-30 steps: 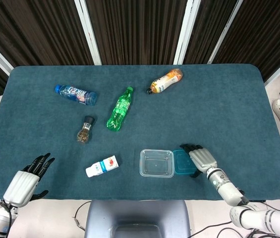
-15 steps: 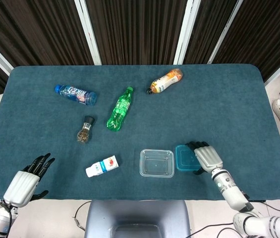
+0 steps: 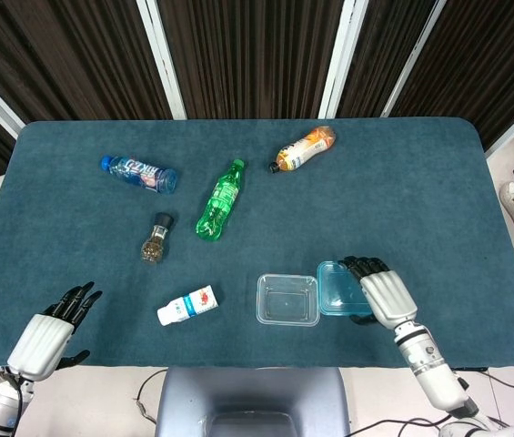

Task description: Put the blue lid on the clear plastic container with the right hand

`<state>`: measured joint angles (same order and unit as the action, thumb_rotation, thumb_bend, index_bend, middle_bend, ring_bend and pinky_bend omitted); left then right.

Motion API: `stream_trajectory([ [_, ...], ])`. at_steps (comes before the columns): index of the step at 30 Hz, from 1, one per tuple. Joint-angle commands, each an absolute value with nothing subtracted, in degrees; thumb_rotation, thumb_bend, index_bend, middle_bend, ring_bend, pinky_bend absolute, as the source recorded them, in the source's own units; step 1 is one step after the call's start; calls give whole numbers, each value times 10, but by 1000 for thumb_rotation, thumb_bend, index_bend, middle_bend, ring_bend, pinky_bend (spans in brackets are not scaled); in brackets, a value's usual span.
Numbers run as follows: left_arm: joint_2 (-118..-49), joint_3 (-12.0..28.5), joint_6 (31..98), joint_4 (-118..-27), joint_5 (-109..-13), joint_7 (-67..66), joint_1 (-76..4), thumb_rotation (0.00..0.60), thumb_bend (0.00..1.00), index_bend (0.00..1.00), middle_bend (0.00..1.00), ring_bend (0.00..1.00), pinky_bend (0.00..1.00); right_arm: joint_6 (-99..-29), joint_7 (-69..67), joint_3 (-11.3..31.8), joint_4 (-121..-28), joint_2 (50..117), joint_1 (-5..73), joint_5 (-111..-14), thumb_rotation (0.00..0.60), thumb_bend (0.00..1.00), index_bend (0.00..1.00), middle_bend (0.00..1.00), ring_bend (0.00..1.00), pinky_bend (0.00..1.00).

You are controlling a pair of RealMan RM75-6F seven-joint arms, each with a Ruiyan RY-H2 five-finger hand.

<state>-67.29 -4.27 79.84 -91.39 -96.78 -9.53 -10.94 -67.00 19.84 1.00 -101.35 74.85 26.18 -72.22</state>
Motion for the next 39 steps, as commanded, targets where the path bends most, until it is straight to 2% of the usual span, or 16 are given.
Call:
stream_trajectory([
  [1, -672, -42, 799, -913, -967, -90, -110, 600, 339, 94, 9, 86, 437, -669, 223, 17, -1033, 760, 266, -714, 600, 304, 510, 527, 717, 603],
  [11, -668, -42, 803, -909, -969, -77, -109, 600, 339, 95, 9, 86, 437, -646, 307, 49, -1047, 849, 302, -648, 600, 304, 494, 527, 716, 602],
  [21, -667, -43, 807, -909, -971, -70, -108, 600, 338, 98, 13, 86, 437, -665, 375, 62, -1052, 907, 323, -609, 600, 303, 484, 527, 710, 601],
  [35, -665, -45, 807, -909, -975, -67, -109, 600, 339, 100, 17, 86, 438, -665, 422, 78, -1046, 952, 353, -534, 600, 293, 396, 525, 627, 533],
  [39, -663, -46, 809, -909, -977, -63, -108, 600, 338, 101, 18, 87, 438, -666, 426, 75, -1040, 959, 359, -526, 600, 289, 350, 468, 556, 505],
])
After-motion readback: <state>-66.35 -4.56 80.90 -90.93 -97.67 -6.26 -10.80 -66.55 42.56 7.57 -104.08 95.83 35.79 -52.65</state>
